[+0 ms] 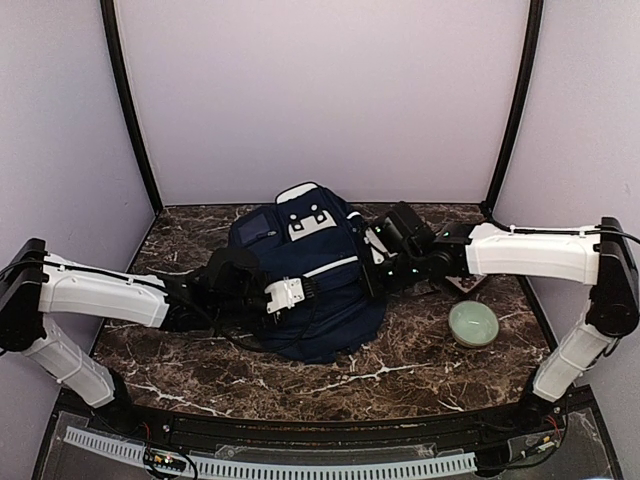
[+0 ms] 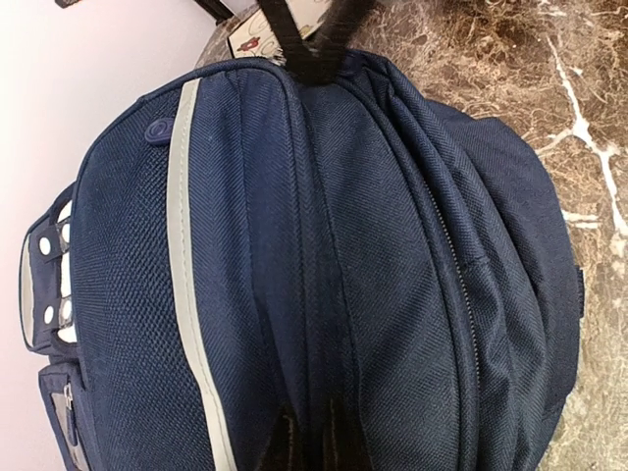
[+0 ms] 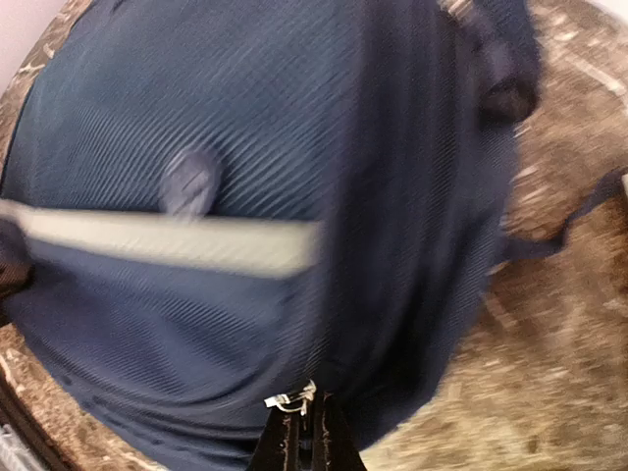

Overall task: Pack the student bag
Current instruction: Zip the upper front pocket of the student bag.

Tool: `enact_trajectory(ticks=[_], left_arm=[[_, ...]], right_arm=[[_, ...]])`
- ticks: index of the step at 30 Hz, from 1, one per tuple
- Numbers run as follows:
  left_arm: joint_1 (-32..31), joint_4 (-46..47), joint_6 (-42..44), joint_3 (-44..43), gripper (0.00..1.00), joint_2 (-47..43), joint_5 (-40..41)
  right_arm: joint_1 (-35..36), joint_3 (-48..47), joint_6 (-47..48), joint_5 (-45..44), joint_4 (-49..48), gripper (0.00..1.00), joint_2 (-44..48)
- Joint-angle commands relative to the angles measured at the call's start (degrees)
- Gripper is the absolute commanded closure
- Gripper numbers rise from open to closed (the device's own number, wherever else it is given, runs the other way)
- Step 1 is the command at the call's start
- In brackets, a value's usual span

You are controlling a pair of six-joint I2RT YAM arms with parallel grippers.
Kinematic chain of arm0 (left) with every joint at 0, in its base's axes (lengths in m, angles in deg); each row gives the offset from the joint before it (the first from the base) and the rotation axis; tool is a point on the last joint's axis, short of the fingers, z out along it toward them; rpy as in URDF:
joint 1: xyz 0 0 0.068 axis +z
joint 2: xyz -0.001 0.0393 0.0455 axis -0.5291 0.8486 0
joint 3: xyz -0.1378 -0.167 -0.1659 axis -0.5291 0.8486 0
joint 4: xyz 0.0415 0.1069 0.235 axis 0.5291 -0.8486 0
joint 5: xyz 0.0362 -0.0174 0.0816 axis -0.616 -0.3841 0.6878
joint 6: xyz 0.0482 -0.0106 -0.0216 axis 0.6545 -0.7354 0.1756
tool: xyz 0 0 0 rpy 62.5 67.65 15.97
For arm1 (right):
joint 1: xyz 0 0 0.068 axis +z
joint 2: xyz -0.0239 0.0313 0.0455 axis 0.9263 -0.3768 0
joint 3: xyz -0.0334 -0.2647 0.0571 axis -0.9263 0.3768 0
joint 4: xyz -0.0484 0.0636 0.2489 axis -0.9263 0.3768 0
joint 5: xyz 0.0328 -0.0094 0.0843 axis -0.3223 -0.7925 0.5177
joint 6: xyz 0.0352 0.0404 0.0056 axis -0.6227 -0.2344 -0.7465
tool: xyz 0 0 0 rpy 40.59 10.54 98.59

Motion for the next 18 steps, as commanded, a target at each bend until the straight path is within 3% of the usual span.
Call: enact_trajectory(ticks=[1, 6, 12, 15, 18], left_arm=[[0.4, -6.2, 1.3, 3.2, 1.0, -3.8, -0.7], [-0.9, -9.5, 5.2, 3.5, 1.0, -4.4, -6.3], [-1.4, -5.7, 8.8, 8.9, 1.0, -7.9, -14.5], [-1.4, -6.2, 9.0, 8.9, 1.0, -8.9, -15.9], [-1.4, -4.9, 9.3, 10.2, 1.0, -10.1, -16.5]], right_arm=[[-7.1, -3.3, 10.3, -18.3, 12.6, 1.0, 3.2], [-12.3, -10.7, 19.2, -18.8, 11.1, 1.0, -1.7], [-13.0, -21.7, 30.8, -18.5, 6.0, 1.0, -9.8], [-12.8, -21.2, 39.3, -17.0, 1.3, 1.0, -11.6], [-11.5, -15.1, 44.5, -9.2, -6.0, 1.0, -10.8]])
